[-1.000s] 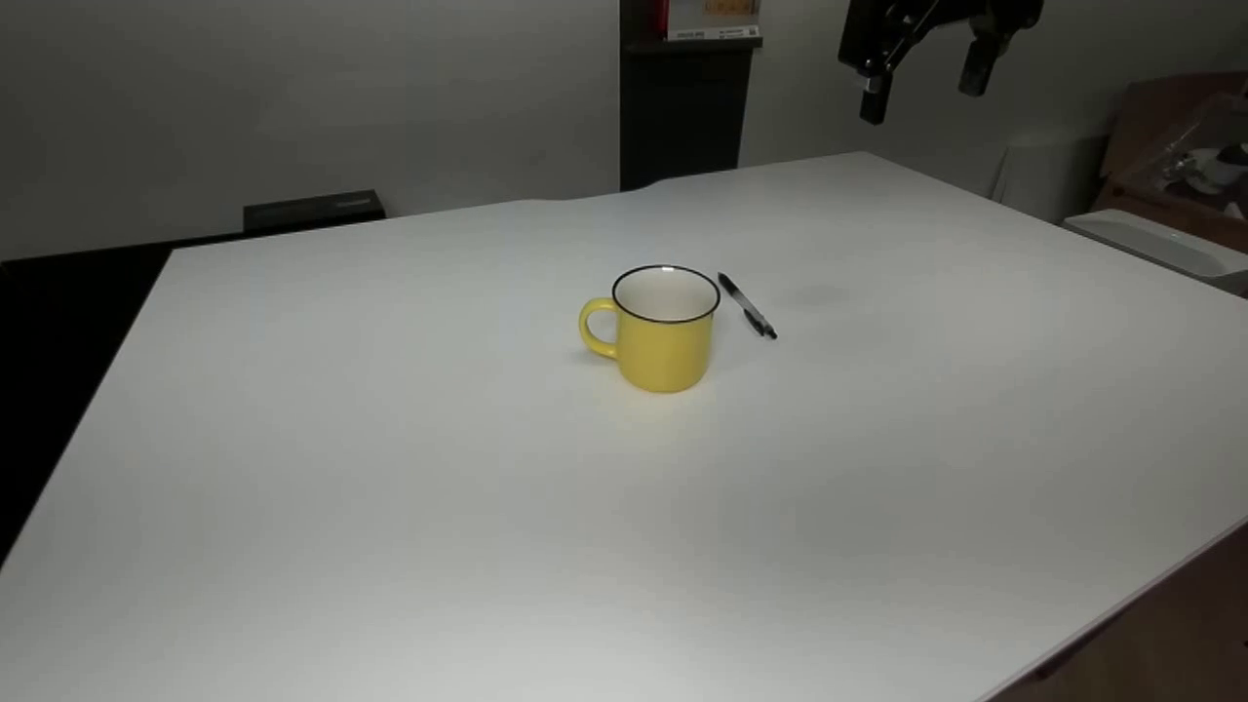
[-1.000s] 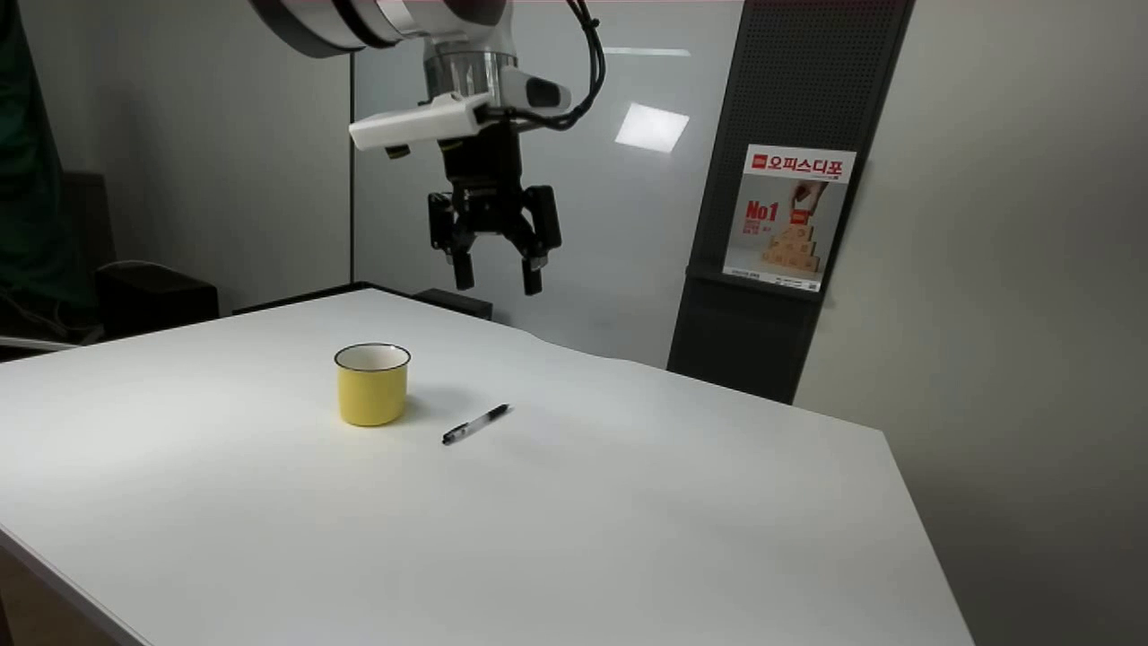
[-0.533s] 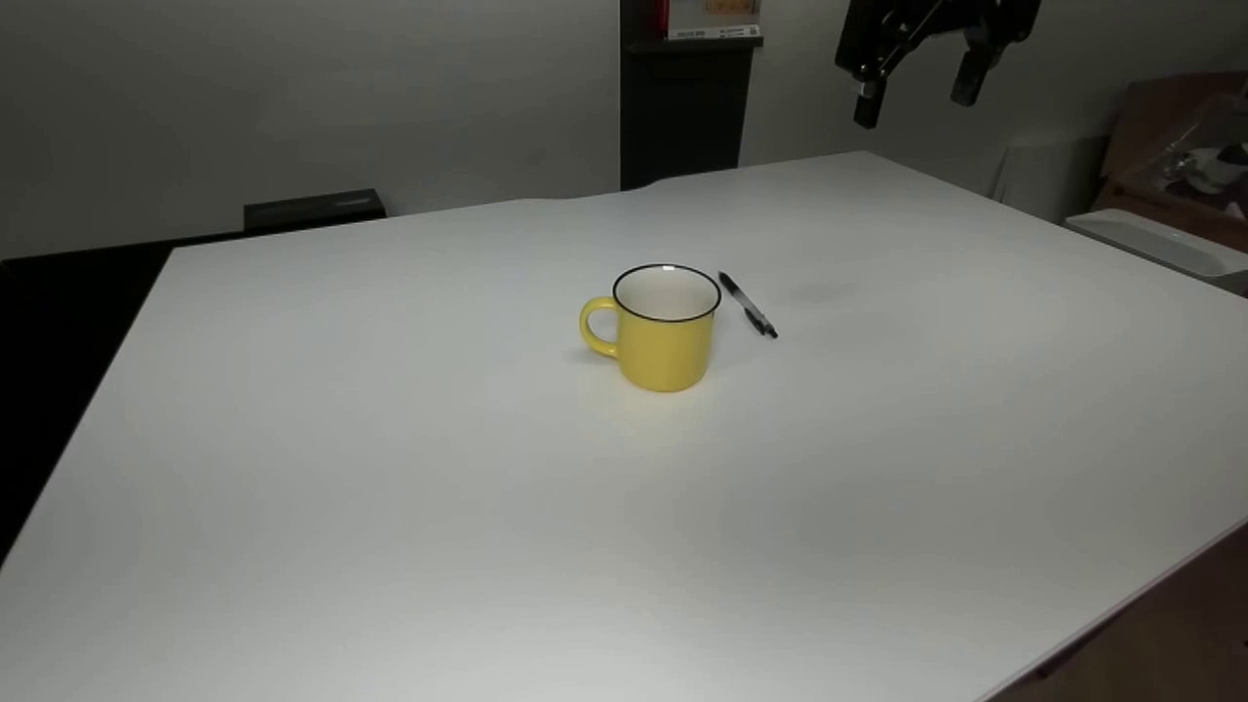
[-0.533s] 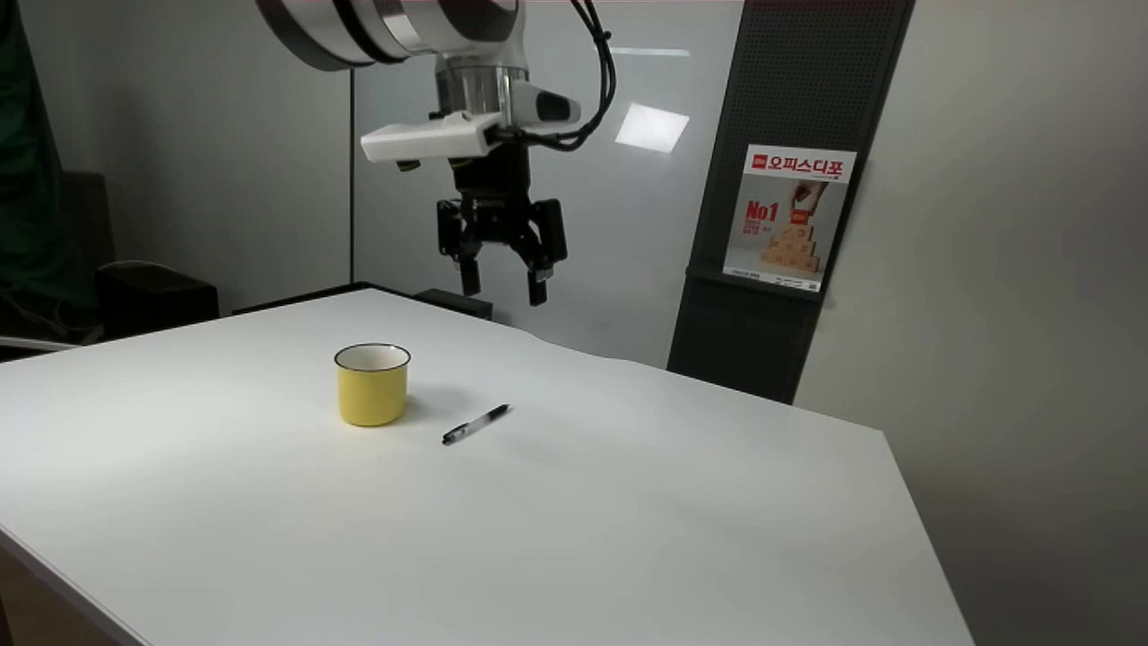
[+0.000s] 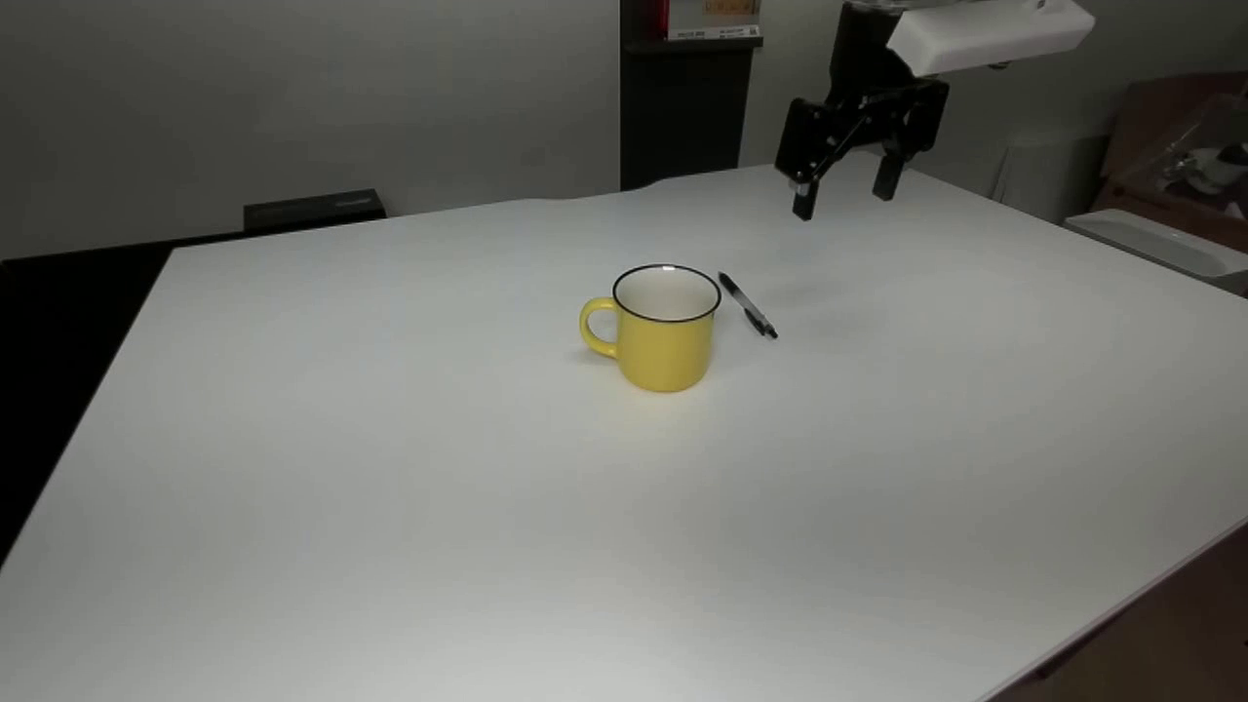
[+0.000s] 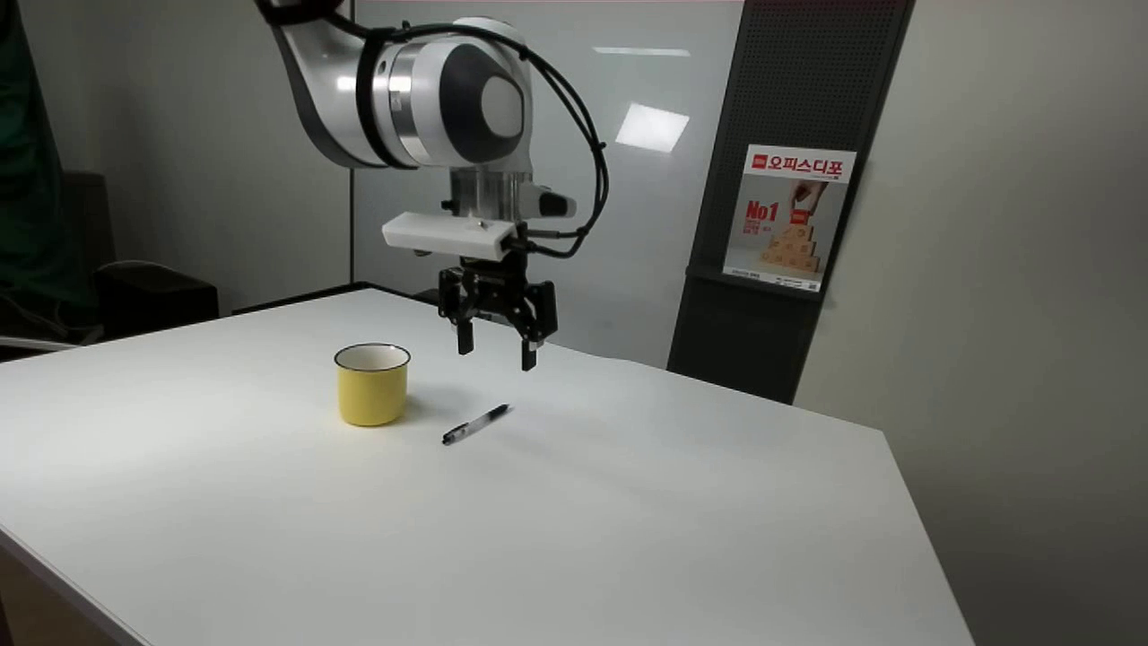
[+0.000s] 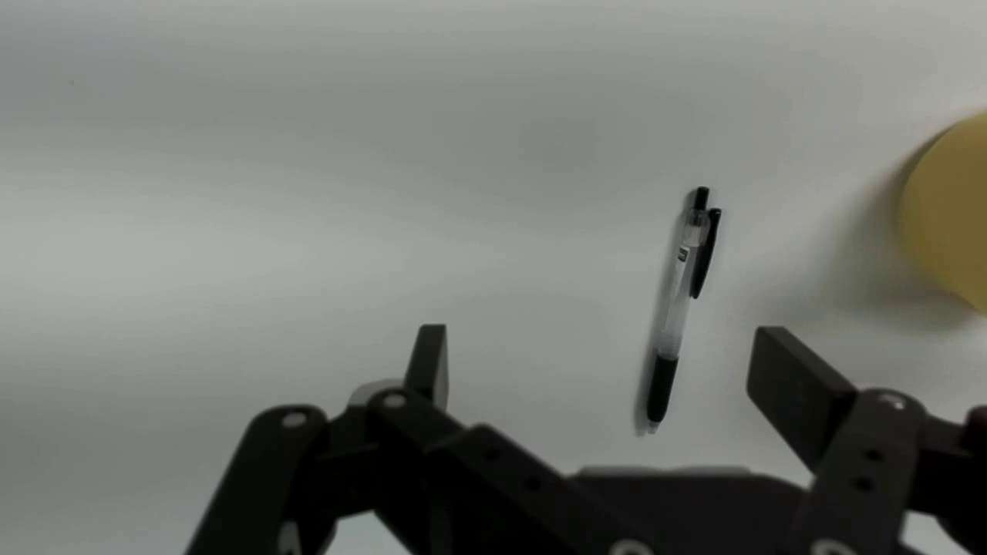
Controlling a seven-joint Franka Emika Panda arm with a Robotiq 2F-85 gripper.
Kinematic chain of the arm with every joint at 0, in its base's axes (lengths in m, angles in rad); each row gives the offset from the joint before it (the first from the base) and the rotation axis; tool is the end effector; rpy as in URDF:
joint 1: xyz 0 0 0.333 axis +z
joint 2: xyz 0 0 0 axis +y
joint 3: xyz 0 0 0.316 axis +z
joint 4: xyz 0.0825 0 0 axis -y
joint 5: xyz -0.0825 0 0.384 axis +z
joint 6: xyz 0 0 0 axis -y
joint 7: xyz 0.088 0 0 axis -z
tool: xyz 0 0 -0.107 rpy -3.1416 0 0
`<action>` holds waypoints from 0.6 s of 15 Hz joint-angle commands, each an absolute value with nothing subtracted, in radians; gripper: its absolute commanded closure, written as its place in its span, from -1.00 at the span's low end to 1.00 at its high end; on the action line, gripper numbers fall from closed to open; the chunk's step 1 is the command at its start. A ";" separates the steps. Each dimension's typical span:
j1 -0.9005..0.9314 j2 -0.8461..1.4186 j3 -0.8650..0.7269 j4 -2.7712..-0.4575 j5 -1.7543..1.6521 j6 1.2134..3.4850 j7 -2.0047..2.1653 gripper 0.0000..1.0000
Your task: Put the pen in the cup
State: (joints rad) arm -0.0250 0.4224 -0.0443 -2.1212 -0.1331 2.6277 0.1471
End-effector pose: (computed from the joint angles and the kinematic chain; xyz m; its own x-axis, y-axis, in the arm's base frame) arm 0.5845 -0.0372 0.2173 0.9914 -0.0943 0.0907 -0.1017 -0.9916 0.0803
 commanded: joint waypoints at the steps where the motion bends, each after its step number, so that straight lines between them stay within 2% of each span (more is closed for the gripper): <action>1: 0.003 0.552 -0.049 -1.973 -0.125 2.599 0.116 -1.00; 9: 0.043 0.713 -0.041 -1.794 -0.117 2.554 0.095 -1.00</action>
